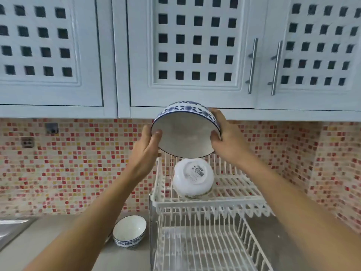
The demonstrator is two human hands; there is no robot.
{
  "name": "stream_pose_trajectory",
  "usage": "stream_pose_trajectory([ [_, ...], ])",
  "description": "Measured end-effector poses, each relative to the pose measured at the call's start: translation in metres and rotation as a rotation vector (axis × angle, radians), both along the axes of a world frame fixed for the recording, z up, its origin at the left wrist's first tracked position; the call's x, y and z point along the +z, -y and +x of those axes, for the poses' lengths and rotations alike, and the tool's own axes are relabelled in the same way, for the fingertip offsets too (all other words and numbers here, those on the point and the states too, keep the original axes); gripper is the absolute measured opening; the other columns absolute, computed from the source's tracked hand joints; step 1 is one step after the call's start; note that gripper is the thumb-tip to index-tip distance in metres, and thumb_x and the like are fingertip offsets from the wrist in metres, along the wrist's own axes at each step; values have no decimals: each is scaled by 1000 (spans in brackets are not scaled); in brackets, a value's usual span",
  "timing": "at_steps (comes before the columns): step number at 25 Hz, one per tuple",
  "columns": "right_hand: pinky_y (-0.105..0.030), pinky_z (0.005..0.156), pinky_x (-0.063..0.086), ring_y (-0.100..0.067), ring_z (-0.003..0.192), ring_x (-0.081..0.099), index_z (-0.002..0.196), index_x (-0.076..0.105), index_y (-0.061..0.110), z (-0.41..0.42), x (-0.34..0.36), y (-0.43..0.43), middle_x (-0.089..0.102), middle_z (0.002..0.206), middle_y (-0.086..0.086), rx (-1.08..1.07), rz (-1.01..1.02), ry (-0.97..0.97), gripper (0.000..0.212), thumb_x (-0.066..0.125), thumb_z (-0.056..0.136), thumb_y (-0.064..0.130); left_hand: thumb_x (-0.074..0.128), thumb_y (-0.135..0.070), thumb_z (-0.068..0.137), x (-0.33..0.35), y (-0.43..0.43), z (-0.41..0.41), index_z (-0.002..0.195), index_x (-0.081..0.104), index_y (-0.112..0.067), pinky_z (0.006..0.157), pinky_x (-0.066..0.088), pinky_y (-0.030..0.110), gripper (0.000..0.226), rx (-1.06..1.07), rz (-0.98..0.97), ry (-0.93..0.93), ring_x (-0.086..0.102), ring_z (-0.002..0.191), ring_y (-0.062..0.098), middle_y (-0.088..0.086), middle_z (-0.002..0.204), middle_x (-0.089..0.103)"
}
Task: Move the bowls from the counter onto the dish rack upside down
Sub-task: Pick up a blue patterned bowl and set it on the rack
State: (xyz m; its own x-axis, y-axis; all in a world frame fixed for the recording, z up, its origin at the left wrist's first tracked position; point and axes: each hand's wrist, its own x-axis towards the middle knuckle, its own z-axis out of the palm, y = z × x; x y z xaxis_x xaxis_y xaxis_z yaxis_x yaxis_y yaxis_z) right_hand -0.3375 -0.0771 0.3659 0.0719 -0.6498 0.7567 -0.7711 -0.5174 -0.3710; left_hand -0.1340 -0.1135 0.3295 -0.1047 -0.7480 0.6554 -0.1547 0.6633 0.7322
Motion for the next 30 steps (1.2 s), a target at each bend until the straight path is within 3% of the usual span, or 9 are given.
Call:
stream_pose_trajectory([
  [3, -25, 65, 37, -28, 91, 61, 143, 30, 25, -67, -5, -2, 64, 109, -10, -89, -74, -141, 68, 51, 85, -2, 28, -40, 88, 11, 6, -51, 125, 41, -29, 96, 48, 39, 41, -142, 60, 116, 57, 111, 25, 5, 123, 56],
  [6, -33, 80, 48, -36, 100, 62, 144, 32, 19, -124, -14, -4, 57, 127, -17, -119, -166, -291, 75, 63, 79, -4, 29, -52, 88, 20, 15, -94, 128, 42, -33, 102, 45, 41, 46, -325, 146, 198, 59, 112, 23, 2, 125, 59],
  [8, -31, 71, 53, -33, 76, 68, 140, 32, 19, -154, -24, 1, 57, 126, -22, -113, -220, -366, 85, 68, 69, -12, 40, -68, 77, 25, 22, -118, 132, 34, -41, 96, 48, 34, 62, -367, 119, 410, 57, 110, 11, -12, 128, 51],
  [11, -16, 52, 45, -14, 52, 59, 136, 29, 22, -186, -38, 20, 59, 123, -21, -121, -202, -427, 92, 74, 64, -14, 59, -62, 66, 24, 31, -151, 143, 16, -43, 95, 46, 27, 90, -310, 57, 683, 55, 105, -2, -18, 130, 45],
  [14, -32, 75, 52, -30, 92, 67, 140, 17, 38, -218, -45, 47, 46, 141, -10, -58, -87, -461, 95, 74, 73, 2, 71, -59, 62, 17, 45, -175, 137, 28, -35, 95, 54, 39, 89, -236, 110, 691, 65, 106, 16, -3, 127, 56],
  [16, -39, 103, 39, -23, 129, 43, 137, 0, 58, -236, -46, 55, 21, 155, 4, 49, 197, -472, 90, 67, 79, 42, 73, -56, 60, 11, 54, -183, 124, 35, -31, 90, 57, 39, 78, -210, 125, 715, 66, 103, 19, 1, 119, 60],
  [19, -32, 106, 27, -8, 133, 23, 136, -11, 57, -243, -52, 62, 2, 149, 21, 195, 460, -402, 97, 43, 59, 83, 76, -52, 62, 5, 64, -190, 124, 34, -28, 89, 58, 38, 79, -190, 166, 781, 66, 103, 22, 4, 117, 60],
  [24, -38, 102, 45, -16, 129, 42, 143, 16, 43, -248, -66, 97, 28, 151, 7, 290, 612, -205, 96, 64, 63, 68, 79, -57, 55, -2, 86, -206, 121, 29, -29, 89, 56, 39, 88, -53, 198, 1009, 66, 99, 23, 7, 115, 65],
  [30, -42, 96, 47, -16, 121, 41, 131, 22, 41, -240, -78, 122, 26, 143, 10, 156, 586, -499, 88, 69, 62, 68, 81, -52, 61, -17, 102, -227, 151, 1, -16, 112, 33, 39, 125, 96, 214, 1359, 37, 136, 29, 10, 154, 31],
])
